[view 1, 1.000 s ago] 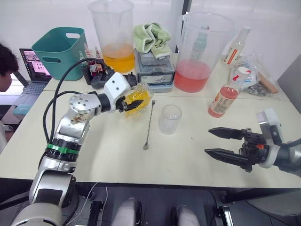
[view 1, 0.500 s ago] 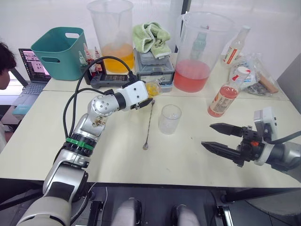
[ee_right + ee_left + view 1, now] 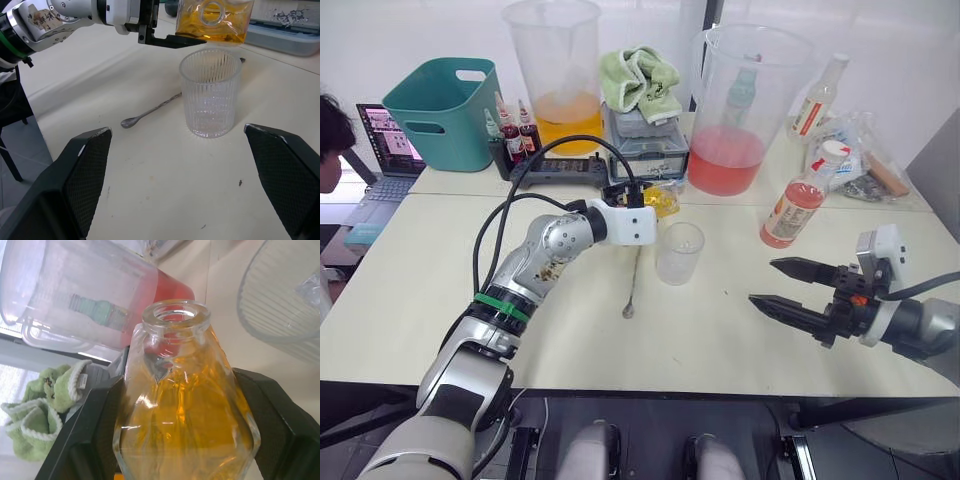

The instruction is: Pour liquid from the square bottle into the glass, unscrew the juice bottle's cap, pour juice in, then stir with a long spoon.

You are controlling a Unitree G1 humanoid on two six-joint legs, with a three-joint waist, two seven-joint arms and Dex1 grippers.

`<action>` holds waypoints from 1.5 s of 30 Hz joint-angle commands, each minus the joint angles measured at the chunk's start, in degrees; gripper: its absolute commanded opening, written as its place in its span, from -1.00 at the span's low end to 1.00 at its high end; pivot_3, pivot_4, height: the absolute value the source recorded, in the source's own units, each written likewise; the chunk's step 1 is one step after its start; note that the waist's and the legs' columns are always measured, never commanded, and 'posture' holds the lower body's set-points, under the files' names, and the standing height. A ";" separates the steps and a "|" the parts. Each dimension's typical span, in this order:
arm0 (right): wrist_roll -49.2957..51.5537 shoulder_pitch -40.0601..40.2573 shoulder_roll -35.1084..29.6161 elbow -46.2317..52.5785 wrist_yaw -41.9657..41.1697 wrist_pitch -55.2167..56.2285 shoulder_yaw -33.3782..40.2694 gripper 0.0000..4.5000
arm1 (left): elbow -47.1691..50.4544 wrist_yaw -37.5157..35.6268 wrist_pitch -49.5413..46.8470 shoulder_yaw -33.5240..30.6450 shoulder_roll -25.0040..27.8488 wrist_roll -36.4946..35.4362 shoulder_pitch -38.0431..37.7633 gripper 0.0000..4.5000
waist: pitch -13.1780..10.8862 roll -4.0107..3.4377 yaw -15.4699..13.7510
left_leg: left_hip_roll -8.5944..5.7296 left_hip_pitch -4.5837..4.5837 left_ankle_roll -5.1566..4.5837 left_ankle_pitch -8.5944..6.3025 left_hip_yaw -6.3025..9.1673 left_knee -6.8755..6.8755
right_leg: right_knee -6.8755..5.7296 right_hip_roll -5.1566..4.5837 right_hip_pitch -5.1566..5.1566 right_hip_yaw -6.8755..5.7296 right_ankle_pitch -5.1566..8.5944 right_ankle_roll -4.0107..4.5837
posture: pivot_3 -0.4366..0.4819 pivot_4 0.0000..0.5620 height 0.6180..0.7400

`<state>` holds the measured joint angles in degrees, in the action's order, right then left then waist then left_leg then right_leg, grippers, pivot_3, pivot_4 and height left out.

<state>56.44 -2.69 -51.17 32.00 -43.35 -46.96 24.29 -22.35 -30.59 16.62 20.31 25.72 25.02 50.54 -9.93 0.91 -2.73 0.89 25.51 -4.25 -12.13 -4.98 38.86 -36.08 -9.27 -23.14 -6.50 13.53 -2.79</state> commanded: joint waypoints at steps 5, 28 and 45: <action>-0.04 -1.51 0.26 0.52 0.85 1.02 -0.13 1.00 | 2.66 7.20 5.78 -0.27 0.73 5.96 4.06 0.23 | 0.00 0.00 0.07 | -0.01 0.01 -0.01 0.00 0.00 0.01 | 0.00 -0.01 0.00 0.00 0.00 0.00 | -0.05 -0.47 0.93; -3.03 0.18 0.70 -1.72 -2.38 4.26 -0.31 1.00 | 3.95 18.80 10.94 2.00 2.97 21.70 4.56 0.23 | 0.00 0.00 0.15 | 0.00 0.01 -0.01 0.00 0.00 0.04 | -0.03 -0.01 -0.01 0.00 -0.01 -0.01 | -0.05 -0.47 0.93; -3.95 -0.40 1.08 -1.84 -2.84 4.25 -0.85 1.00 | 4.06 20.81 10.93 1.99 2.44 24.74 4.73 0.23 | 0.00 0.00 0.18 | -0.01 0.01 0.00 0.00 0.00 0.06 | -0.07 -0.01 -0.01 0.00 -0.01 -0.01 | -0.05 -0.47 0.93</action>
<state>52.44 -2.53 -50.27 29.74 -46.01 -43.95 22.88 -22.50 -12.98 27.39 23.90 28.15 50.28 51.08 -9.93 0.90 -2.55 0.89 25.52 -4.25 -12.12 -4.98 38.92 -36.14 -9.28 -23.15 -6.50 13.52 -2.80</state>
